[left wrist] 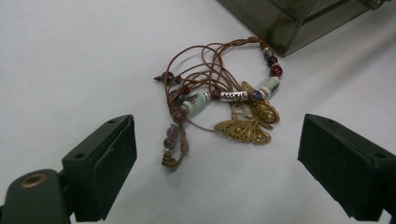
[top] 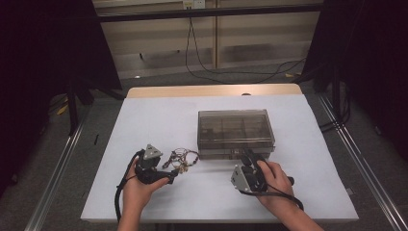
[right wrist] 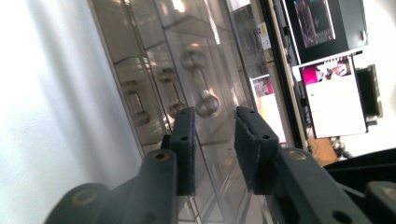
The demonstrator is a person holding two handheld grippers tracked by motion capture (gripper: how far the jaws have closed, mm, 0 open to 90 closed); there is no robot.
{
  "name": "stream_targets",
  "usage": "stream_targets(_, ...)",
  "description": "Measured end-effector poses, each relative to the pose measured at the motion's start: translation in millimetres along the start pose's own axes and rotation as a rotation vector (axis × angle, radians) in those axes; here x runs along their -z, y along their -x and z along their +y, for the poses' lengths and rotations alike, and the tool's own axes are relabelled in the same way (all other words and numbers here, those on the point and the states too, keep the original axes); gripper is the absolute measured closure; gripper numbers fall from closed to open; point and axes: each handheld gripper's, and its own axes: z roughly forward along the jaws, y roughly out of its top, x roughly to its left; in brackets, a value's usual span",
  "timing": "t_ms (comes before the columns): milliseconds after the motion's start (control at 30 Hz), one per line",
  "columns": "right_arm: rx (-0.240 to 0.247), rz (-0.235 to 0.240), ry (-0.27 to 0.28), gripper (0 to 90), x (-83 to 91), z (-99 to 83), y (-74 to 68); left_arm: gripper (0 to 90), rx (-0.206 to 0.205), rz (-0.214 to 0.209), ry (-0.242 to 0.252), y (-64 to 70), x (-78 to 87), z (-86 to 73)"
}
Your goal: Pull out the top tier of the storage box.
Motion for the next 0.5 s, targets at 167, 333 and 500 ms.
stream_targets(167,-0.107,0.014,0.005,59.5,2.4,-11.1,6.2,11.8,-0.018,0.002,-0.014,1.7,-1.0,1.4)
stream_targets(333,-0.169,0.010,0.010,57.4,5.3,-19.5,10.6,11.8,-0.013,-0.002,-0.004,5.3,-2.9,2.6)
stream_targets(500,-0.202,0.023,0.011,54.7,6.2,-26.3,14.5,11.8,-0.027,0.002,-0.008,5.9,-2.1,4.1)
